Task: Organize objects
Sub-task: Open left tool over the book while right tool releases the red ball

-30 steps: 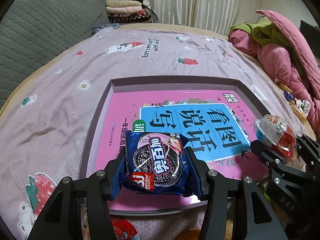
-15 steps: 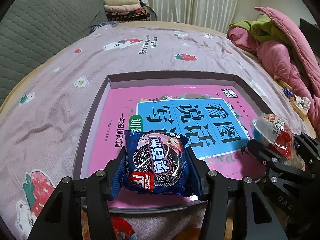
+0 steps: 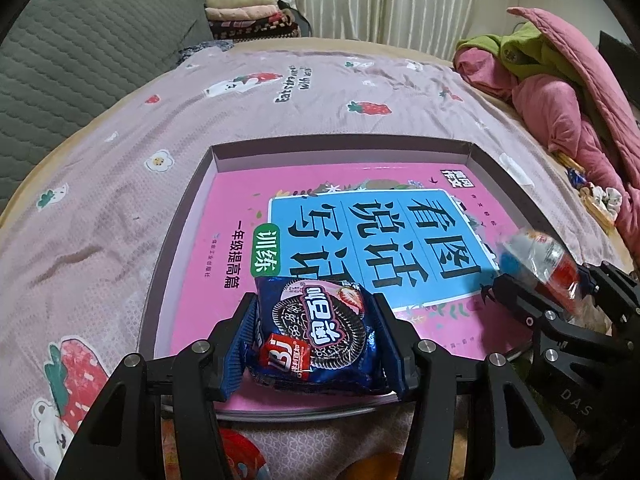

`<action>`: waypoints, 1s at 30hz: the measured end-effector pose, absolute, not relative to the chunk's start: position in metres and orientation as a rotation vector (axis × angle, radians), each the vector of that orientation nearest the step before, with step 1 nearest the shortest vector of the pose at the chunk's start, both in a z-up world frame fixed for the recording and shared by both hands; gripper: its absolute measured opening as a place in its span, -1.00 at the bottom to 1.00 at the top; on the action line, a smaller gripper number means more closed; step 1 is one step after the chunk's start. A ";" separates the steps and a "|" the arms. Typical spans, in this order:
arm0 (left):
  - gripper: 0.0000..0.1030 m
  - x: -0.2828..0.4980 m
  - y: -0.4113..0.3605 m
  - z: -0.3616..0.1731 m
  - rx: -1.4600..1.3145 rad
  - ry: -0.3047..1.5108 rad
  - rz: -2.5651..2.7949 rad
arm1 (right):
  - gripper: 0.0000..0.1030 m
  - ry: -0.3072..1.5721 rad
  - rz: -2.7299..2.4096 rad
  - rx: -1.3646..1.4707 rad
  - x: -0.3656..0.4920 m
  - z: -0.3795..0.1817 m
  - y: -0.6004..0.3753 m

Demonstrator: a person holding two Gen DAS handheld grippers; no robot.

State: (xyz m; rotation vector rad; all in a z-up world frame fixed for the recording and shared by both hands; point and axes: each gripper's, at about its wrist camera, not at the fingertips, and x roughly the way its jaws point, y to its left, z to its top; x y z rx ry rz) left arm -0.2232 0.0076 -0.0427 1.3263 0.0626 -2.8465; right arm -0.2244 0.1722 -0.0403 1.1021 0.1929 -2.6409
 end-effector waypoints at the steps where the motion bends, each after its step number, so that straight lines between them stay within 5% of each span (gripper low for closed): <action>1: 0.12 -0.223 0.008 -0.043 1.327 0.061 -2.845 | 0.04 0.192 -2.641 1.102 -0.224 -0.040 0.172; 30: 0.15 -0.206 0.000 -0.011 1.234 0.082 -2.843 | 0.24 0.153 -2.673 0.968 -0.210 -0.016 0.176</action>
